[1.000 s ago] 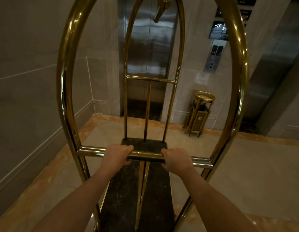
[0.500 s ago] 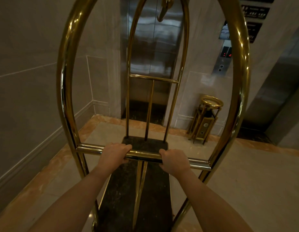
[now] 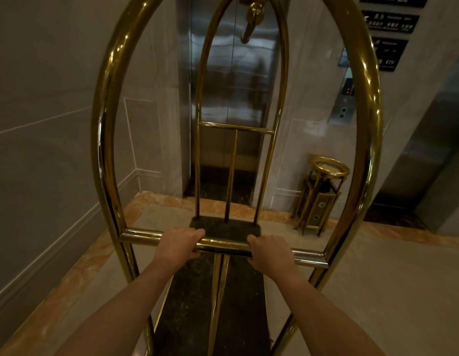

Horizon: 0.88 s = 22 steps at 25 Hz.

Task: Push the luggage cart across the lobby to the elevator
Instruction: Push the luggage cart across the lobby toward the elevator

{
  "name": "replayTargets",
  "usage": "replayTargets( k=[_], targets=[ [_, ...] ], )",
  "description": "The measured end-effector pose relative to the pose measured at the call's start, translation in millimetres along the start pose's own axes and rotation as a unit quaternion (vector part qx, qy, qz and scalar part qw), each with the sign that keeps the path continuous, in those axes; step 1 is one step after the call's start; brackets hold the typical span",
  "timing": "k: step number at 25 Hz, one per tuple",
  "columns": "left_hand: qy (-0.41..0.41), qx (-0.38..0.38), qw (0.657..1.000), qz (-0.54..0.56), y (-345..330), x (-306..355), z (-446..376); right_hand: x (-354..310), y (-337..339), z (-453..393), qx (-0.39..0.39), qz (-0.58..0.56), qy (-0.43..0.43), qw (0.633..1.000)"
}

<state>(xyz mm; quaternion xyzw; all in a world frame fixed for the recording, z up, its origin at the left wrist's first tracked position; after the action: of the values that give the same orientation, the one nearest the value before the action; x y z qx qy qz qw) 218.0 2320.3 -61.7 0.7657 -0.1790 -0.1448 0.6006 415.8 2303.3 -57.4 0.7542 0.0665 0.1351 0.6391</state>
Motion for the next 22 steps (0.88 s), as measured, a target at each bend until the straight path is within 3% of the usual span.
replayTargets(
  k=[22],
  targets=[
    [0.016, 0.032, 0.999, -0.003, -41, -93, -201, 70, -40, -219, 0.012, -0.013, -0.006, 1.000]
  ],
)
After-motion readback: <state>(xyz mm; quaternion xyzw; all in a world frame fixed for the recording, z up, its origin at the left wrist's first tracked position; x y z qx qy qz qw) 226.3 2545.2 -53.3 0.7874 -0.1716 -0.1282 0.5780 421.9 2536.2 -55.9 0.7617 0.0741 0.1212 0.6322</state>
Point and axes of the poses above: each hand's wrist, its own z-axis away from the middle knuckle, its own y-axis out of the back of the hand, x = y × z, the point moved 7 cm from there along -z, towards the middle knuckle, and after that the axes turned 3 degrees about -y, right-handed, at the moved point
